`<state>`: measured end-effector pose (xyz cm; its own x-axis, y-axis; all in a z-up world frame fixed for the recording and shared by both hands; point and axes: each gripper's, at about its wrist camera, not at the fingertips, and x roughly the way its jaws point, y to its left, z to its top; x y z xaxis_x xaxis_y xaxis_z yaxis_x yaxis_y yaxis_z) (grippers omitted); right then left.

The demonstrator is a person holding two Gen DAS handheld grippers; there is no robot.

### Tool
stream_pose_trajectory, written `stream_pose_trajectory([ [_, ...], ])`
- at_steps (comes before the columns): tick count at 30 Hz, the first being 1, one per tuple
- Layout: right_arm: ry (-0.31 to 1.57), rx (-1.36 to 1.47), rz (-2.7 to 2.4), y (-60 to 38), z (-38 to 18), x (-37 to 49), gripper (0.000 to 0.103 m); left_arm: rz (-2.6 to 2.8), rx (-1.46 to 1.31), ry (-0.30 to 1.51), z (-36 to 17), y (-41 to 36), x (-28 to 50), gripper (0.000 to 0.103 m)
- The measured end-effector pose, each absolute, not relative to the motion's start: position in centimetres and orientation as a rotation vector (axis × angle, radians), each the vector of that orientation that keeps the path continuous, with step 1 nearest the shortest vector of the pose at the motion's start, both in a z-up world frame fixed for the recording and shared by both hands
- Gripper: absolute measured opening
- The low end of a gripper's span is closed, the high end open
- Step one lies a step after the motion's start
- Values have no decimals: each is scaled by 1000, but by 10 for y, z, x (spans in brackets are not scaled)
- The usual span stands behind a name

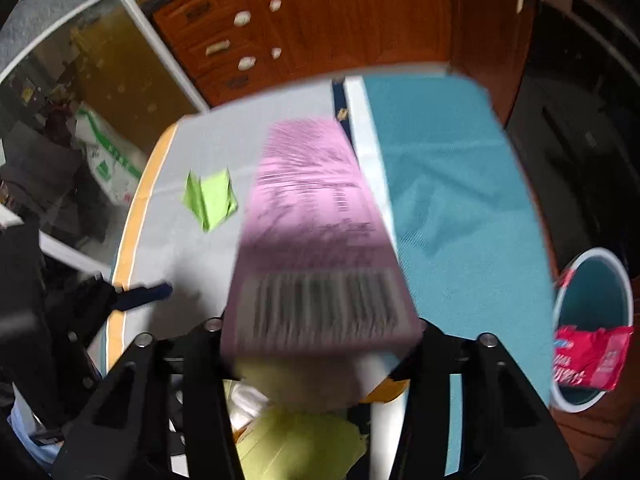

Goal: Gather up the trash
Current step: 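Grasp the pink snack box with the right tool while the left tool grasps the orange peel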

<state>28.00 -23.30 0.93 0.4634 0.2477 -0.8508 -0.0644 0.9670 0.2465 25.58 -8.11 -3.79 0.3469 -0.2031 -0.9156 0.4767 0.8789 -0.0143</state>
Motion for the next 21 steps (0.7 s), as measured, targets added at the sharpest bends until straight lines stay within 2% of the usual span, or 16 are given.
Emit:
stream_pose_trajectory([
  [7, 1004, 214, 83, -282, 27, 269, 41, -550, 337, 1127, -38, -128, 255, 81],
  [14, 1014, 262, 31, -326, 15, 259, 42, -644, 455, 1174, -59, -186, 253, 81],
  [21, 1021, 321, 34, -349, -2, 249, 42, -606, 557, 1220, -84, -202, 245, 82],
])
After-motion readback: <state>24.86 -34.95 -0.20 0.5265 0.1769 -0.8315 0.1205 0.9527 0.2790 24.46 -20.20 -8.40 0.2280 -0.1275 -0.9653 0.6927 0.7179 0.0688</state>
